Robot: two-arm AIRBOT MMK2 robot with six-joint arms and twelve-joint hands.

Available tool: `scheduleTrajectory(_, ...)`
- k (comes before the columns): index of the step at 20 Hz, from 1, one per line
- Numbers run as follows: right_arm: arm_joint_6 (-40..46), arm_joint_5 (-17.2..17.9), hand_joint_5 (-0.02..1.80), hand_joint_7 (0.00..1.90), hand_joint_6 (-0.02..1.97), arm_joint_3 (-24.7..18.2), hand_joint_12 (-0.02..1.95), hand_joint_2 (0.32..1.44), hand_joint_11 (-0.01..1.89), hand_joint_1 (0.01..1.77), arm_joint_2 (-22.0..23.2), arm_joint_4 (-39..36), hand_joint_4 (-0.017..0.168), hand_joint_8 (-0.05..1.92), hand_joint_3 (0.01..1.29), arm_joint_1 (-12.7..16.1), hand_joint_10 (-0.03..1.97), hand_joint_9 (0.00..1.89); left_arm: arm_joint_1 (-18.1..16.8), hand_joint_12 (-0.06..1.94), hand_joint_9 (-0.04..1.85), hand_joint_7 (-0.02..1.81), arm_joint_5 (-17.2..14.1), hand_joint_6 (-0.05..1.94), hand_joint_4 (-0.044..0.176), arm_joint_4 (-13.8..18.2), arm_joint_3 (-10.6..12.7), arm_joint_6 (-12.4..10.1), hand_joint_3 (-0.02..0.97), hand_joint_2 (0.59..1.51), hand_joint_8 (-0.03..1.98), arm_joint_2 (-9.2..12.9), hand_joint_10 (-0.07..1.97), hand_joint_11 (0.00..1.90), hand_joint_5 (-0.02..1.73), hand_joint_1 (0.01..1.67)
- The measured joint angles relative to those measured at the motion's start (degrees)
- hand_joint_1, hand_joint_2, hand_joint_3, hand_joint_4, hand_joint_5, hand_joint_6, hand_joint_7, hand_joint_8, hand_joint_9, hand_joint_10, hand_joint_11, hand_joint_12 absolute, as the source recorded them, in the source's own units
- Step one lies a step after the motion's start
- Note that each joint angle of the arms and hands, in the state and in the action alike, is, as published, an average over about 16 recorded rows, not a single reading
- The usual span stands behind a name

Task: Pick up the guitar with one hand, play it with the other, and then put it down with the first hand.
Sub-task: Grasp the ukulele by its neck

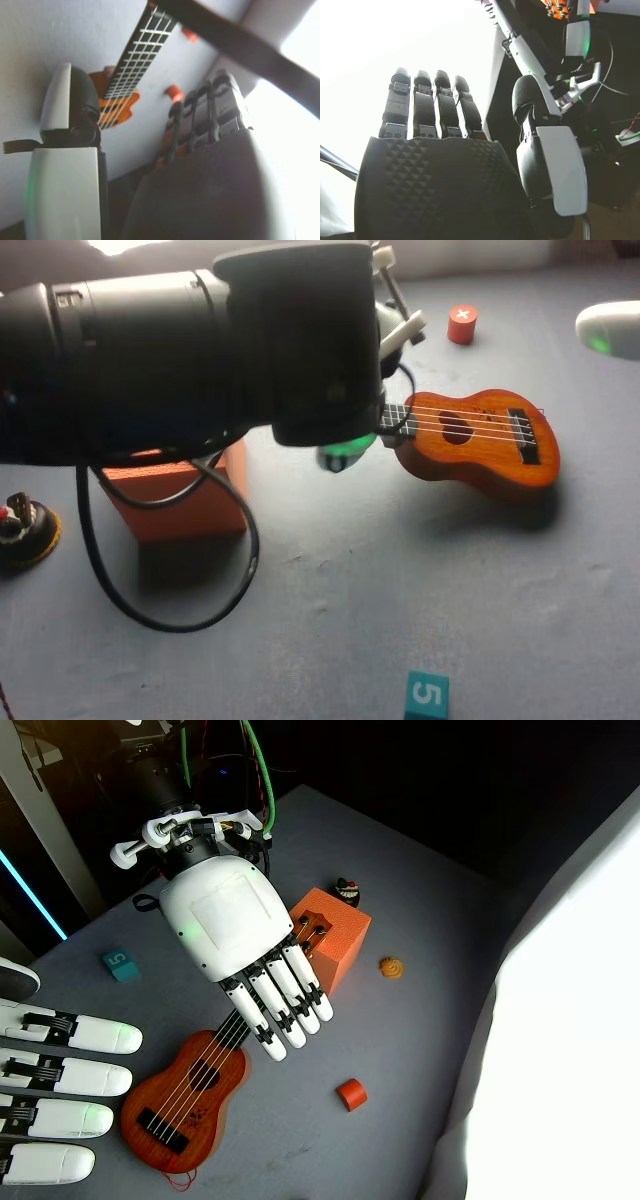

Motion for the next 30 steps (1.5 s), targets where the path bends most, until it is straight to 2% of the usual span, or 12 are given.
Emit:
scheduleTrajectory(7,-0.2,-3.8,0.09,0.08,0.02,1.5,0.00,1.35,0.02,0.42,-0.2,2.3,-0.004,0.01,0.02,0.4,0.00,0.03,2.8,0.02,0.02,0.01,1.0,-0.01,-0.001,3.0,2.1,-2.2,-0.015,1.039,-0.01,-2.0,0.02,0.02,0.02,1.27)
scheduleTrajectory(16,-1.1,-8.2,0.07,0.08,0.02,2.4,0.00,1.35,0.02,0.43,-0.3,2.6,-0.004,0.01,0.02,0.8,0.00,0.02,5.7,0.02,0.02,0.02,-0.5,-0.01,-0.001,5.8,6.3,-4.0,-0.015,1.018,-0.01,-4.9,0.02,0.02,0.02,1.22)
scheduleTrajectory(24,-1.6,-8.2,0.08,0.08,0.02,2.5,0.00,1.35,0.02,0.46,-0.3,2.6,-0.004,0.01,0.02,0.8,0.00,0.02,8.1,0.02,0.02,0.02,-2.3,-0.01,-0.001,8.1,9.9,-5.6,-0.015,1.005,-0.02,-7.0,0.02,0.02,0.02,1.17)
scheduleTrajectory(30,-1.7,-7.7,0.09,0.08,0.02,2.5,0.00,1.35,0.02,0.47,-0.3,2.6,-0.004,0.01,0.02,0.8,0.00,0.02,9.5,0.02,0.02,0.02,-3.3,-0.01,0.000,9.5,11.6,-6.4,-0.015,1.007,-0.02,-7.8,0.02,0.02,0.02,1.15)
